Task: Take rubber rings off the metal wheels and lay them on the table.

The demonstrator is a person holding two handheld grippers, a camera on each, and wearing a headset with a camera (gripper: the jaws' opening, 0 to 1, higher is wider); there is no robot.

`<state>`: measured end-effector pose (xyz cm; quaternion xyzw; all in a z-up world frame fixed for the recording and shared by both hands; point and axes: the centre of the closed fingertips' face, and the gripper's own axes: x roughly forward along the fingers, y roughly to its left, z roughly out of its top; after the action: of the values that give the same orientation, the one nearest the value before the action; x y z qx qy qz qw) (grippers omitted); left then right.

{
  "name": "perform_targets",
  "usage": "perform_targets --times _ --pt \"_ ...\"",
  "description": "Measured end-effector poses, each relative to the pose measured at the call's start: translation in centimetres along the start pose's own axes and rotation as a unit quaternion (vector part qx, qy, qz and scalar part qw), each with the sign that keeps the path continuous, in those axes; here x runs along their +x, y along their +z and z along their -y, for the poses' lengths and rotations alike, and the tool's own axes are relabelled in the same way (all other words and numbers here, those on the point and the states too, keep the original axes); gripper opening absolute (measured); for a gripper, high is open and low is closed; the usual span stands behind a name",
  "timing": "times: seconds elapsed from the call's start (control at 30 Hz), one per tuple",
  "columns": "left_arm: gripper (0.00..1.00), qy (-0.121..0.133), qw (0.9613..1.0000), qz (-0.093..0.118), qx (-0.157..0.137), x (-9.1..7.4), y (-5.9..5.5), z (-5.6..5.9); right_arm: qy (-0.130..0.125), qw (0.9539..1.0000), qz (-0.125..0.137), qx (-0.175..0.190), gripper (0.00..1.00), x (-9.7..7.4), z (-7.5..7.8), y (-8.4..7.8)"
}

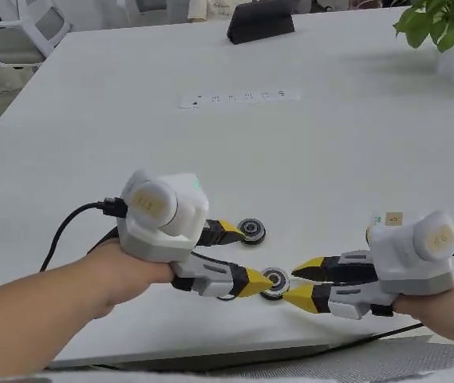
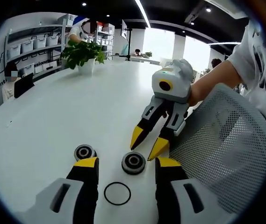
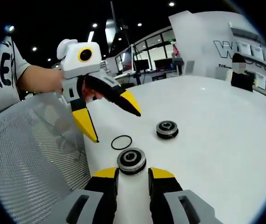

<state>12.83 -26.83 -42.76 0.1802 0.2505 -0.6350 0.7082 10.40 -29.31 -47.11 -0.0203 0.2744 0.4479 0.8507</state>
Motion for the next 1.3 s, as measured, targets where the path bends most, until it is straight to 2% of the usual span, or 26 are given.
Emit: perform_targets --times 0.5,1.03,1.3 --pt "0.35 -0.014 0.9998 -0.014 0.006 1.6 -0.8 0.8 0.001 1.0000 0.000 -0.004 0.19 0.7 -0.2 -0.5" --pt "0.23 -0.027 0.9992 -0.025 0.015 2.9 -1.4 1.8 -0.004 1.0000 0.006 -0.006 0.15 0.5 -0.1 -0.6" --pt "0.17 -0.024 0.9992 -0.030 0.014 3.3 -1.7 1.7 -0.005 0.9999 0.009 -0.005 0.14 0.4 -0.1 -0.7"
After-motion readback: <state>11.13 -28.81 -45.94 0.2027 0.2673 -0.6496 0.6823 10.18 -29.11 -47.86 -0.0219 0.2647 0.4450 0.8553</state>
